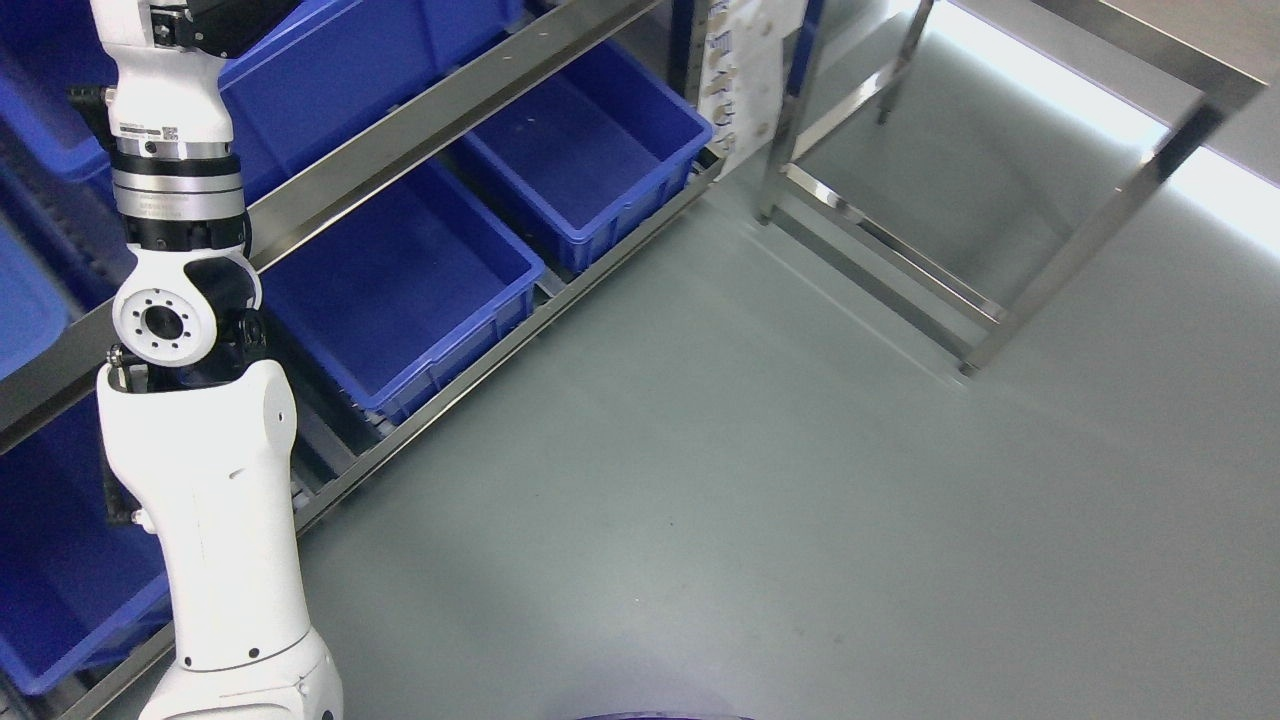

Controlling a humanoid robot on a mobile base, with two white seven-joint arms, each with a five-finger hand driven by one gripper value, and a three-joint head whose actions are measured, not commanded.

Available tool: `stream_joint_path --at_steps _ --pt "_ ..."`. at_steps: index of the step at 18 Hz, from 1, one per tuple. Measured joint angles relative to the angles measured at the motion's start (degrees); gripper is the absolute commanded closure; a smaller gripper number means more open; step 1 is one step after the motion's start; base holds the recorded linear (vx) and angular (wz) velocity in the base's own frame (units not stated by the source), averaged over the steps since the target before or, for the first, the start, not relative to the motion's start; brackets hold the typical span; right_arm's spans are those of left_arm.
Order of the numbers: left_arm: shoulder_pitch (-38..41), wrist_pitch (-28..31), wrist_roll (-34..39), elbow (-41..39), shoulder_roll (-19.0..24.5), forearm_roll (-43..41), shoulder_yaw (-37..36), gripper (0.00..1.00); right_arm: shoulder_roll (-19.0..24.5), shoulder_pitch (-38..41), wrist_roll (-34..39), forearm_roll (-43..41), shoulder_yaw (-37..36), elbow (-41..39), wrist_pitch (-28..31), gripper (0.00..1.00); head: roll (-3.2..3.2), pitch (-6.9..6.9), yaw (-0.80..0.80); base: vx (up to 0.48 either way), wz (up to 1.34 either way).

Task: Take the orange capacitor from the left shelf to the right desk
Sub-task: 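Hold the bottle raised in the left hand while turning toward the table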

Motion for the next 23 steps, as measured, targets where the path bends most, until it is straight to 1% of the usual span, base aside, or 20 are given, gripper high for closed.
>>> stream_joint_path --at_steps 4,6,13,18,23 --pt "-0.2 0.2 0.0 -0.3 -0.1 0.0 -0.1 0.95 0.0 0.0 0.0 0.0 0.0 0.0 0.0 0.00 0.00 0.00 0.00 0.014 -0.61" --pt "-0.1 0.4 -1.5 -0.4 -0.1 0.0 -0.3 0.95 0.0 0.0 0.0 0.0 0.0 0.0 0.0 0.00 0.00 0.00 0.00 0.025 -0.34" --pt "0.2 -0.4 -3.4 -0.6 -0.2 0.0 -1.9 0.95 0.0 0.0 0.0 0.0 0.0 0.0 0.0 0.00 0.00 0.01 0.00 0.052 -0.12" --pt "0.9 -0.4 -3.6 -0.7 -0.2 0.0 -7.4 0.94 0.0 0.0 0.0 0.0 0.0 0.0 0.1 0.00 0.00 0.01 0.00 0.081 -0.21" --pt "2.1 3.7 -3.4 0.0 -0.2 0.4 -12.4 0.95 0.0 0.0 0.0 0.0 0.0 0.0 0.1 0.00 0.00 0.01 0.00 0.149 -0.16"
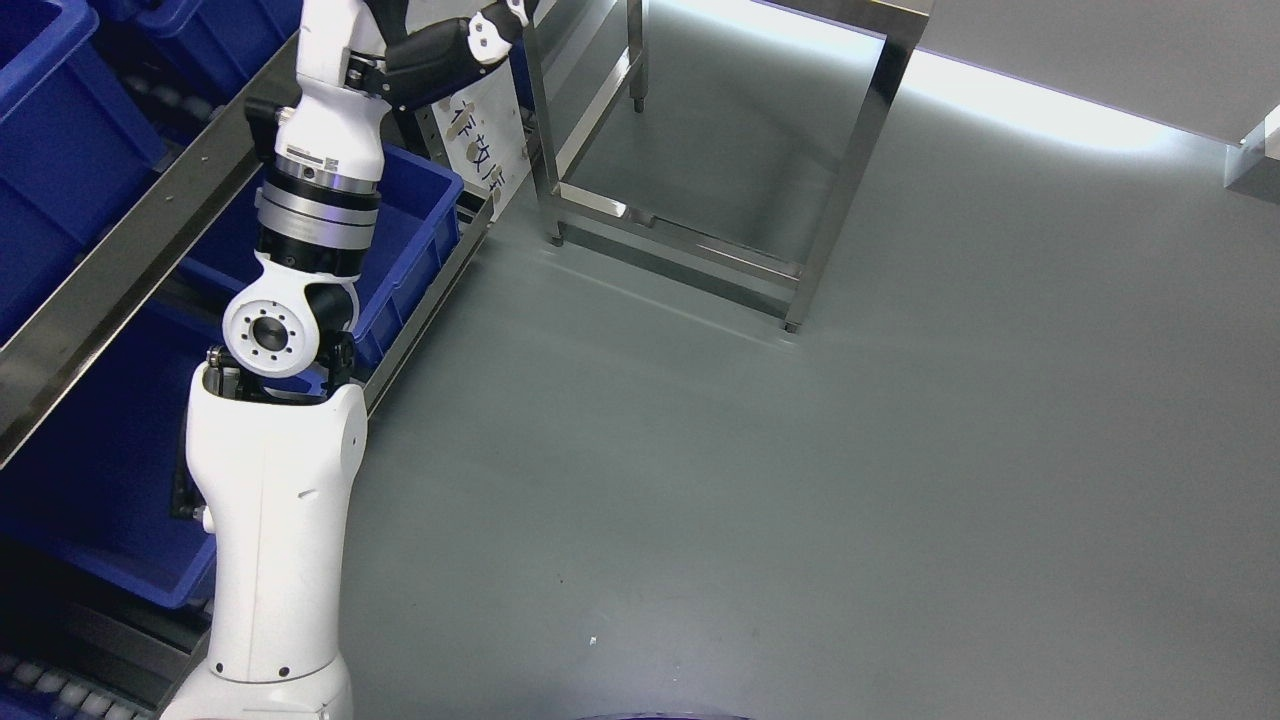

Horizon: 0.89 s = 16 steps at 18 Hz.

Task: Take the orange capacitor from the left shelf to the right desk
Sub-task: 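Hold the bottle raised in the left hand while turning toward the table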

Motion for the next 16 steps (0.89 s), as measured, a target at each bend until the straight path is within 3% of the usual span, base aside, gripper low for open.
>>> stream_joint_path --at_steps 16 --pt "0.6 1.7 -0.3 2.8 0.0 5.3 -7.2 0.95 0.0 0.0 0.0 0.0 0.0 0.0 0.0 0.00 0.00 0.00 0.00 0.268 0.08"
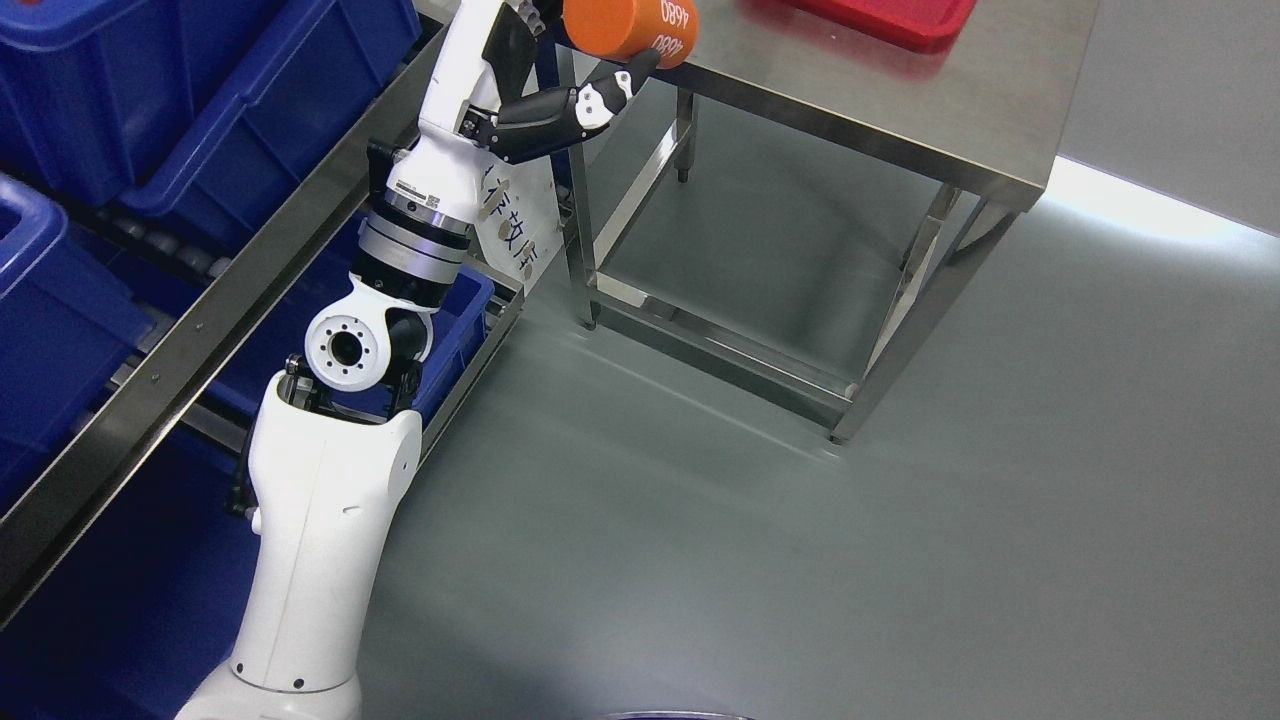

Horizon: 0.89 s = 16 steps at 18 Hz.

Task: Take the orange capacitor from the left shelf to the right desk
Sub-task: 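Hold the bottle raised in the left hand while turning toward the table, then lower the orange bottle onto the red tray with the left hand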

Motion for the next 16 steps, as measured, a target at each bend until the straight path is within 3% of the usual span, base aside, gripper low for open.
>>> stream_joint_path --at_steps 16 --pt "-0.5 0.0 -0.1 1.1 0.0 0.9 -2.2 0.94 0.0 0.0 0.0 0.0 0.0 0.0 0.0 0.00 0.00 0.00 0.00 0.276 -0.15"
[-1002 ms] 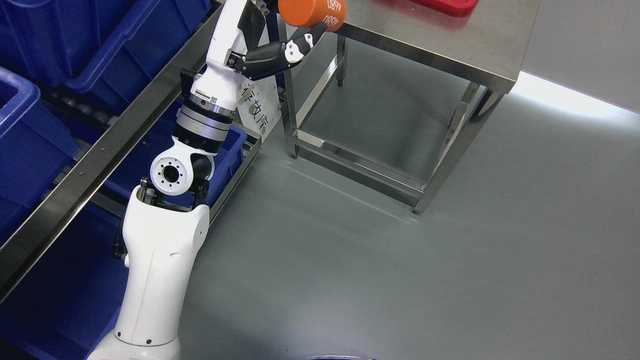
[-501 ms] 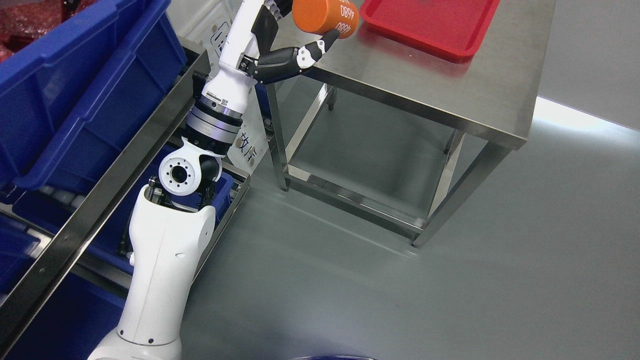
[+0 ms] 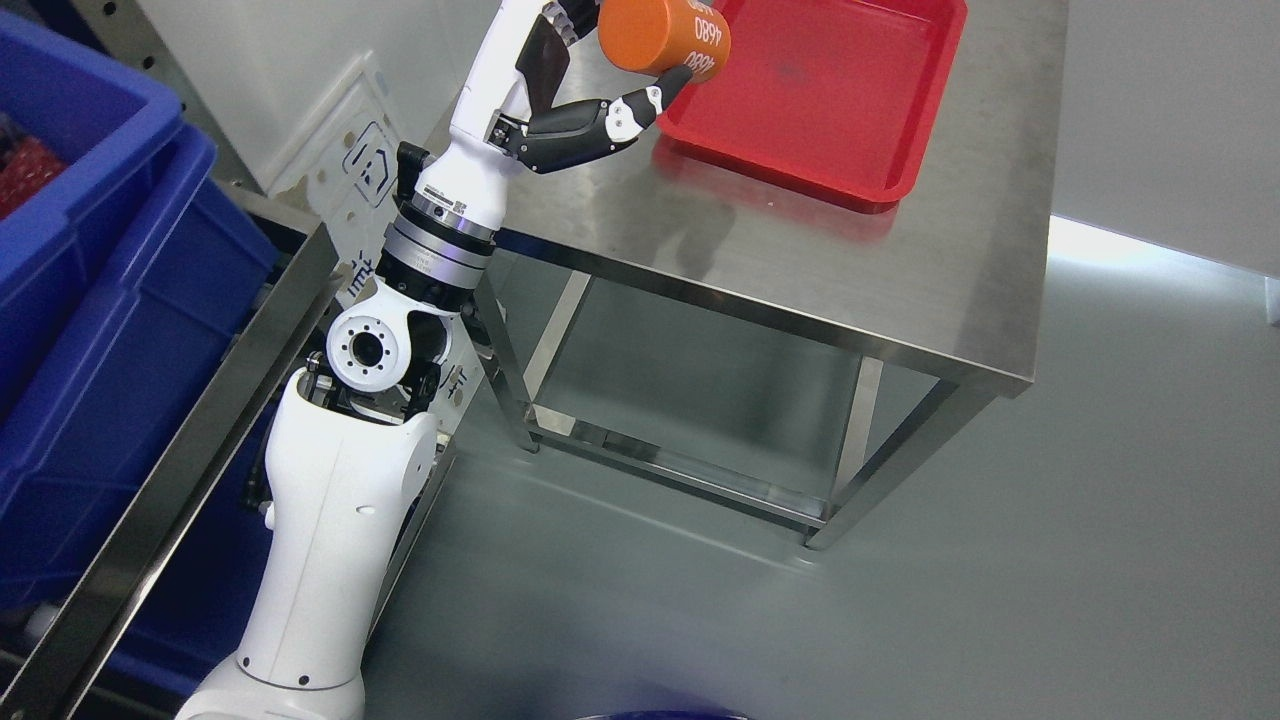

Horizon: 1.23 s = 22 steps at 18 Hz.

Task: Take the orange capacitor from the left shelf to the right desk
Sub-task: 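Lower the orange bottle onto the red tray with the left hand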

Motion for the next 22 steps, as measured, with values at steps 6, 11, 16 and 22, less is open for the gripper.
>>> stream_joint_path --at_steps 6,11,16,22 --pt "-0.6 -0.1 0.0 0.7 0.0 0.9 -0.4 0.94 0.0 0.0 0.0 0.0 0.0 0.0 0.0 0.00 0.00 0.00 0.00 0.218 -0.39" --pt "-1.9 1.4 0.1 1.5 0.0 1.3 -0.6 0.94 0.0 0.0 0.0 0.0 0.0 0.0 0.0 0.00 0.00 0.00 0.00 0.189 -0.21" --pt "-6.3 12.6 0.0 4.0 0.0 0.4 -0.3 0.93 0.0 0.0 0.0 0.0 0.0 0.0 0.0 0.00 0.00 0.00 0.00 0.115 0.00" --pt "-15.7 17.7 -6.0 14.1 0.0 -4.2 -0.9 0.91 0.0 0.0 0.0 0.0 0.0 0.0 0.0 0.00 0.00 0.00 0.00 0.053 0.00"
